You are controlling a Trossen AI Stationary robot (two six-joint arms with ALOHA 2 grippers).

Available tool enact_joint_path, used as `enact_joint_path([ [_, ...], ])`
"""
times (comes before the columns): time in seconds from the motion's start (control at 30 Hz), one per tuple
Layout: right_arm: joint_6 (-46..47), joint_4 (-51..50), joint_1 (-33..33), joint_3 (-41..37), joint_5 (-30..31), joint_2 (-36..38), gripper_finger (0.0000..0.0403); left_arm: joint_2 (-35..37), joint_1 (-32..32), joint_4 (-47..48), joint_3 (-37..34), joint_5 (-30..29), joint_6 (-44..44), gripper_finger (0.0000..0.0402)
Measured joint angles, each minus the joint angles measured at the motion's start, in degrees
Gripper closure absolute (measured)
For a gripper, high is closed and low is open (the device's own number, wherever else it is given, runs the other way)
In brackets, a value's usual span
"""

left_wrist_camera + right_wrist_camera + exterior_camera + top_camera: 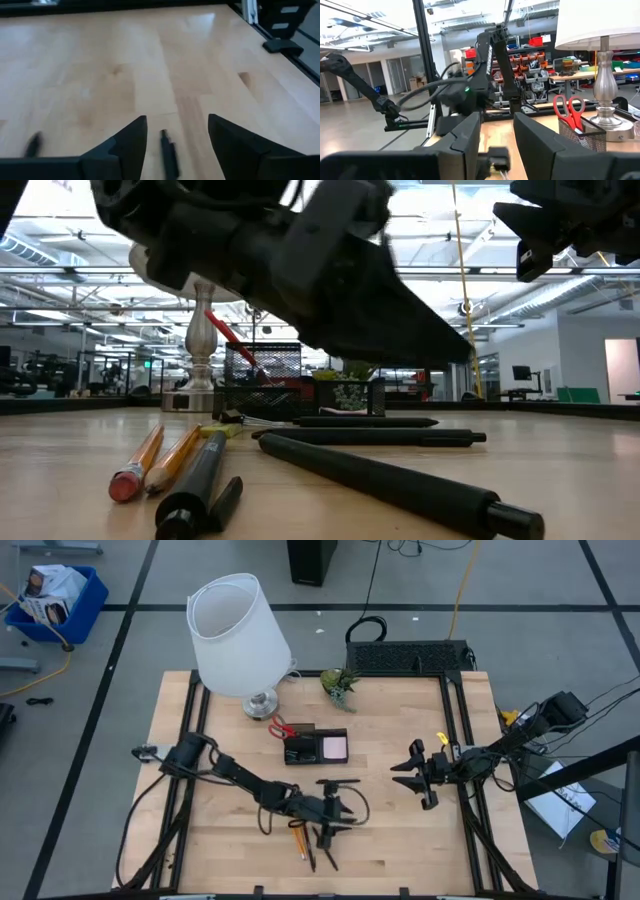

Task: Pick and place office supplies into organizer
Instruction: Put the middle black pen into the black desk organizer

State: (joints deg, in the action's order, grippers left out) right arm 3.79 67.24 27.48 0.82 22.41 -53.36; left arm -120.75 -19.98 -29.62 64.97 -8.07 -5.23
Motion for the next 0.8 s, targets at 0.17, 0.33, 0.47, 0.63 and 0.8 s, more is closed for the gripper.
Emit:
enact_joint_path([
  [0.17,0.01,-0.02,-0.01,-0.01,0.01,0.00,0.0287,-3.60,0.37,11.49,7.11,-0.58,-0.76,0.0194],
  [0.33,0.02,-0.25,-0.02,0.00,0.00,0.00,0.0287,-6.29,0.45,13.23,9.24,-1.95,-1.48,0.0194],
  [0.47,0.00,-0.25,0.00,0.00,0.00,0.00,0.0287,-6.49,0.47,12.82,8.80,-2.52,-4.99,0.0195],
  [0.63,0.02,-0.26,-0.02,0.00,0.00,0.00,0.0287,-6.49,0.53,12.78,8.72,-2.82,-5.97,0.0198],
  [0.8,0.00,-0.27,-0.02,0.00,0.01,0.00,0.0287,-6.49,0.63,12.97,8.72,-3.15,-7.21,0.0234],
])
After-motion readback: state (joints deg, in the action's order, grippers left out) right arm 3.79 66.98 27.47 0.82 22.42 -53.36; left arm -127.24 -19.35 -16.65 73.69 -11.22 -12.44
